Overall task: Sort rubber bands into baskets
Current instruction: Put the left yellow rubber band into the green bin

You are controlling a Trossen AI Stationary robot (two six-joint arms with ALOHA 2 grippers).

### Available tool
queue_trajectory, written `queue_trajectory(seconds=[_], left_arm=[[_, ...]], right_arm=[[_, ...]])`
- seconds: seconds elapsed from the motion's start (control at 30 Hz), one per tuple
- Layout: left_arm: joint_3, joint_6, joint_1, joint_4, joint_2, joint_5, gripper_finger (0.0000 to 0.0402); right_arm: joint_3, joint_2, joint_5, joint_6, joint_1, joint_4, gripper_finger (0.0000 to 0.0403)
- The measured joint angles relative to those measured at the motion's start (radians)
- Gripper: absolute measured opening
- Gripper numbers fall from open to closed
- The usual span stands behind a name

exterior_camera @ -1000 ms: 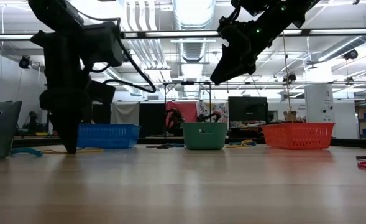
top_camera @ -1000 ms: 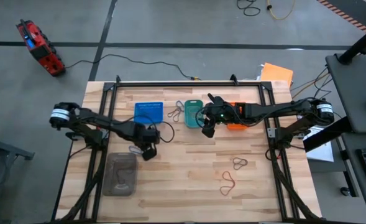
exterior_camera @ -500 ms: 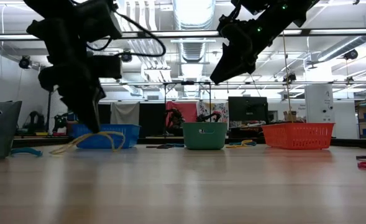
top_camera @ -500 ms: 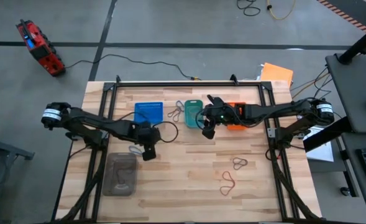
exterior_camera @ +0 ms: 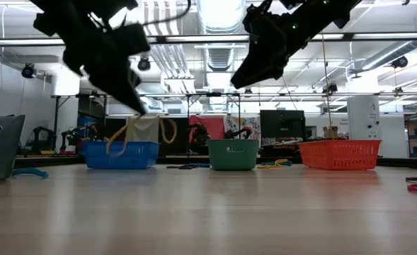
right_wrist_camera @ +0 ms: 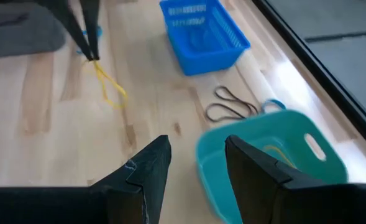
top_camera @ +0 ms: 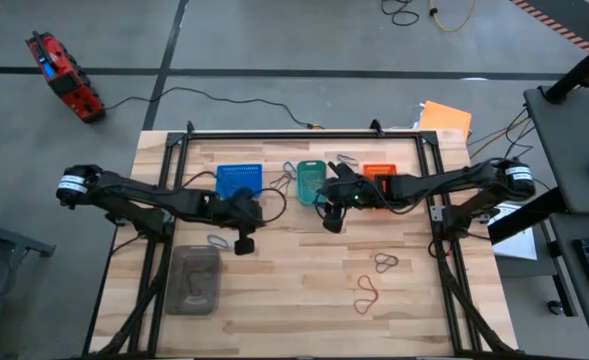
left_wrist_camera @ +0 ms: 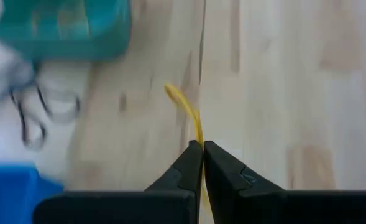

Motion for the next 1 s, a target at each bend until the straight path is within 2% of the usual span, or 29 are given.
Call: queue_trajectory(seconds=[0.27,0.5,0.87,1.0], left_arm=[[0.001,0.093,0.002,0.175,-0.071,0.000,0.0000],[0.001,0.109,0.003,0.232,-0.076,-0.001,0.0000],[0.001,0.110,0.018,0.244,-0.071,-0.086,0.0000],[0.001,0.116,0.026,0.249,-0.071,-0.088,0.0000]], right_arm=[[0.000,0.072,-0.008,-0.064,0.016,0.146,0.0151],[0.015,0.125,-0.168,-0.082,0.016,0.315,0.0155],[0.099,0.205,-0.203,-0.073,0.016,0.314,0.0233],[0.132,0.250,-0.213,-0.071,0.016,0.314,0.0255]])
